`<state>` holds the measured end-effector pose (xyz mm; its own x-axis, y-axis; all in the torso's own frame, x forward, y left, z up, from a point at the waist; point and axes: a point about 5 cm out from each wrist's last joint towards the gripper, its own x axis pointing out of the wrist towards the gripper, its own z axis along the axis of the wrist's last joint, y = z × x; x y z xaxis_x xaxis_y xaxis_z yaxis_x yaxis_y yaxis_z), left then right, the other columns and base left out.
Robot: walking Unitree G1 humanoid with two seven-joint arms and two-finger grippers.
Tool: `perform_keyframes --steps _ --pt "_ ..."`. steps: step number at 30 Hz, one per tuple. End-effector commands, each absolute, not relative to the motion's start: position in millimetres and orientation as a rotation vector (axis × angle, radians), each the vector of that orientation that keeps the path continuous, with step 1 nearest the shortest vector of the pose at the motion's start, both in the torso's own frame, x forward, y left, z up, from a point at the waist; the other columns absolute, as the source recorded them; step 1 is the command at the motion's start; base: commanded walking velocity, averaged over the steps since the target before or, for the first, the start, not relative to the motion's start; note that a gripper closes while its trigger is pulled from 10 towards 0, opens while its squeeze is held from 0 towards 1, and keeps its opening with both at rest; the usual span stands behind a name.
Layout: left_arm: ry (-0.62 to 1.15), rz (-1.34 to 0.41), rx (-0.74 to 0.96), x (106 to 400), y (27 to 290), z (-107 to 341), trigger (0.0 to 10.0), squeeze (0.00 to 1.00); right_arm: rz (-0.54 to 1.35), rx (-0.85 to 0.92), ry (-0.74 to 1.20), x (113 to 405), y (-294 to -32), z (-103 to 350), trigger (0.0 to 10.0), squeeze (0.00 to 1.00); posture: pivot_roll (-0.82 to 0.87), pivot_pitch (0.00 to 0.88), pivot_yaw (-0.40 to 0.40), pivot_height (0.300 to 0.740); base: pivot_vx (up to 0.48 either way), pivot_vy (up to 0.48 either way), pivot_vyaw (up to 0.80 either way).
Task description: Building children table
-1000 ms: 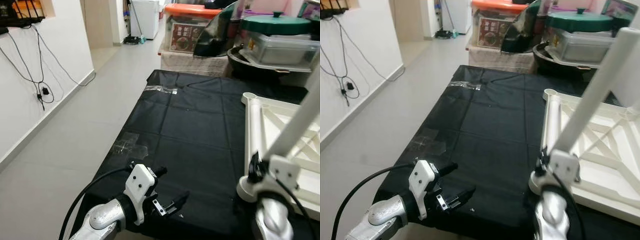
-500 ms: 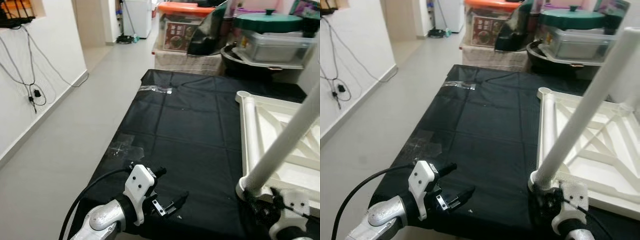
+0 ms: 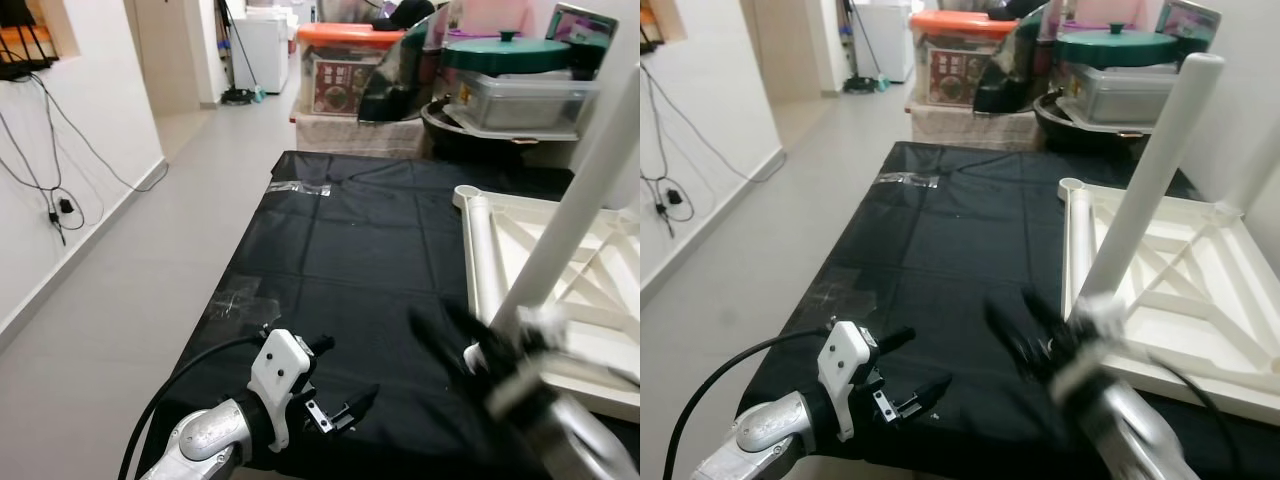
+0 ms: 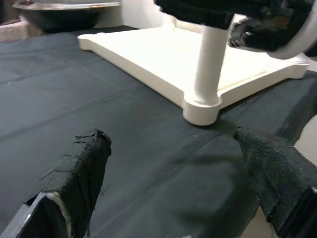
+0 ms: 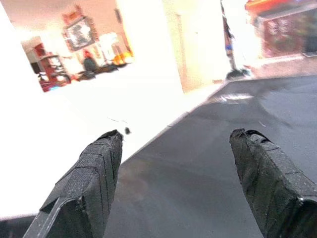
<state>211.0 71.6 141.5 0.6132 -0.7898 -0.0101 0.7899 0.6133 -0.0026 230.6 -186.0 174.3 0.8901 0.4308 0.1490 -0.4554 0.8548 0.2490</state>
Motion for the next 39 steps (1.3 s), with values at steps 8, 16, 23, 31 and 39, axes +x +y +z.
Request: perform_keyframes --steps 8,16,23,31,39 --pt "0.011 -0.919 0.004 210 72 142 10.0 0.00 0.030 0.270 -0.166 291 -166 192 10.0 0.00 0.20 0.000 -0.048 0.740 0.000 0.000 0.00" --pt "0.011 -0.917 0.003 207 71 142 10.0 0.00 -0.627 0.069 -0.043 264 -213 169 10.0 0.00 0.20 0.000 -0.066 0.740 0.000 0.000 0.00" --pt "0.017 -0.914 -0.005 205 71 141 10.0 0.00 -0.771 -0.002 0.014 235 -237 163 10.0 0.00 0.18 0.000 -0.058 0.740 0.000 0.000 0.00" --pt "0.021 -0.911 -0.011 203 70 142 10.0 0.00 -0.413 0.082 -0.068 290 -206 179 10.0 0.00 0.19 0.000 -0.059 0.740 0.000 0.000 0.00" --pt "0.003 -0.908 0.003 194 70 151 10.0 0.00 -0.405 -0.032 0.223 349 -217 154 10.0 0.00 0.23 0.000 -0.091 0.740 0.000 0.000 0.00"
